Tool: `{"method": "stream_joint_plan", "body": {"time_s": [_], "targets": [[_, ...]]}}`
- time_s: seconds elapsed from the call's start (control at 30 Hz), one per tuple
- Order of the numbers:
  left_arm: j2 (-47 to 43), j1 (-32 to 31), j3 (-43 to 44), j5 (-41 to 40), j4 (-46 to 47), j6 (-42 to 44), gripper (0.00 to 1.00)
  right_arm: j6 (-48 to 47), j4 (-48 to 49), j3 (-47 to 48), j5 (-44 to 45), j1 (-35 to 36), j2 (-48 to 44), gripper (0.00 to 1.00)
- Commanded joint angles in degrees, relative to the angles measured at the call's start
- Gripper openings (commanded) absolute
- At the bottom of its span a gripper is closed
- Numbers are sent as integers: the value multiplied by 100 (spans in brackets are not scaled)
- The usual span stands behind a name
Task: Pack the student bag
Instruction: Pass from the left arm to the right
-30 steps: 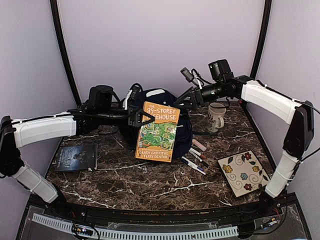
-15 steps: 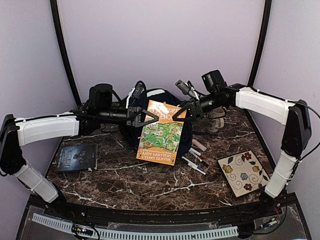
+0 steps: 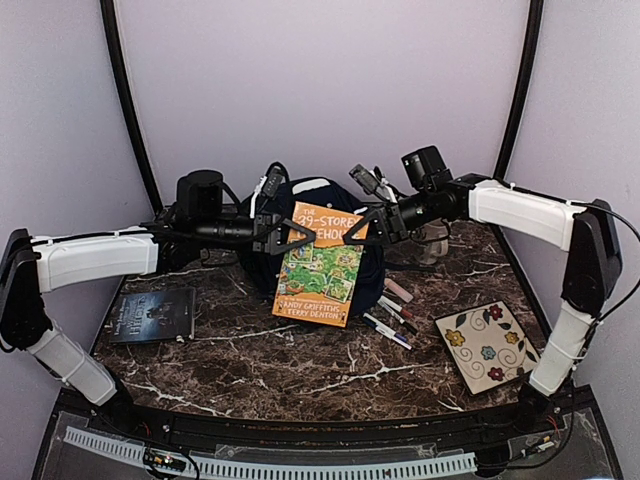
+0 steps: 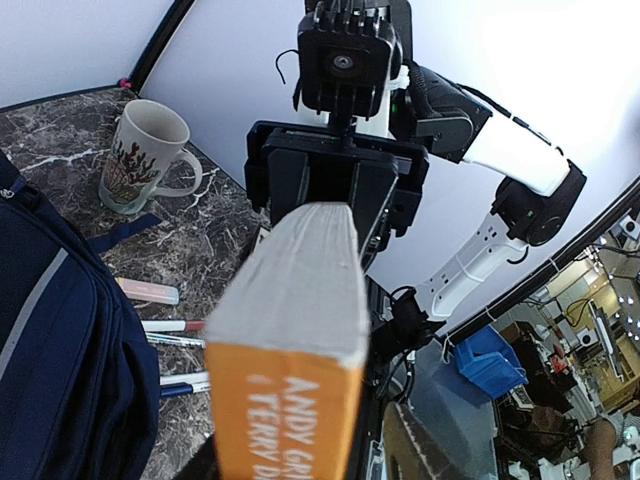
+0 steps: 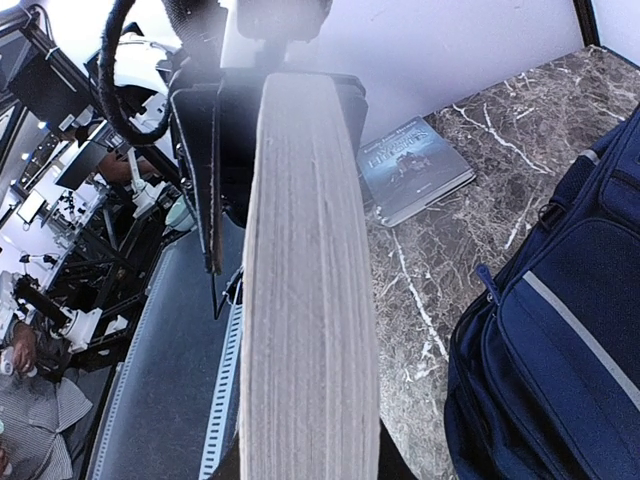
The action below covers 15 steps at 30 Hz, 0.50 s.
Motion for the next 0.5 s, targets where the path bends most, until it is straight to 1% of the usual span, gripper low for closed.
{"method": "stream_joint_plan", "body": {"time_s": [0.0,0.1,0.17,0.27,0.3,0.37,0.4,0.43,0.47], "targets": [[-62,24,-38,112,219,76,49,-438,-480,590,313,24,147,0],[95,17,-7,393,389,-18,44,-748,-1095,1007,383,19,341,0],[169,18,34,492,429,-29,38,-799,-1260,1209,450,27,473,0],[204,23,81,561,469,-9,16,-760,-1268,1354,516,29,552,1],[203,18,96,555,522,-44,11,-672,-1210,1370,519,24,561,7],[177,30,78,482,790,-180,3,-500,-1045,1297,589,17,524,25],[149,30,32,399,1006,-291,1,-356,-874,1175,581,16,488,33],[113,39,-26,302,1235,-406,0,-240,-697,1035,544,9,446,40],[74,48,-83,180,1475,-495,0,-118,-512,892,513,4,407,45]]}}
